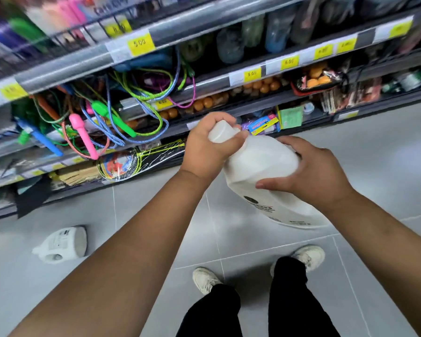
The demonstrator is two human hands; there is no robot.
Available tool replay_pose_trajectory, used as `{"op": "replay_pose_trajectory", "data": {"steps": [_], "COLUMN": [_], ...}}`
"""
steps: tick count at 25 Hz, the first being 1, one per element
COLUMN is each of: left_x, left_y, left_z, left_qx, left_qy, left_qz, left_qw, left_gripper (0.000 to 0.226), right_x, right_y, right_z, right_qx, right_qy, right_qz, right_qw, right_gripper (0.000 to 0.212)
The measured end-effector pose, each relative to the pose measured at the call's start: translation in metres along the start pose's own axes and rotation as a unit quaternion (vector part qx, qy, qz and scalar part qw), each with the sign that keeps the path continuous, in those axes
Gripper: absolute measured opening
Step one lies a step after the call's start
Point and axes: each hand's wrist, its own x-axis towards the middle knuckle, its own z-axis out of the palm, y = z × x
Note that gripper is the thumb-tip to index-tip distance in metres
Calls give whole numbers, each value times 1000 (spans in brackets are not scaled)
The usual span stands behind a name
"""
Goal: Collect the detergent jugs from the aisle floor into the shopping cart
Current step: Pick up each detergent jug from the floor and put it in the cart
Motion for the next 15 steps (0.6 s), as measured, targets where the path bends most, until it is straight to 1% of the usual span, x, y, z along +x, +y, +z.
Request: {"op": "replay_pose_trajectory", "data": {"steps": [3, 8, 11, 15], "left_x": [-1, -13, -12, -8], "left_y": [53, 137, 170, 204], "left_z": [53, 171, 240, 344], "left_qx": [29, 30, 22, 3], "left_qy": [-30, -69, -111, -204], "left_qz": [20, 54, 79, 87], "left_qw": [999, 996, 990, 975], "left_gripper": [23, 20, 19, 18], "right_x": [-23, -64, -85, -114], "right_y": [6, 36, 61, 105], "right_z": [-69, -199, -262, -340], "right_qx": [14, 15, 19, 17], "right_qy": [24, 71, 109, 187], "right_qz": [13, 32, 51, 87], "right_qw": [1000, 997, 993, 978], "right_gripper": [95, 97, 93, 87]}}
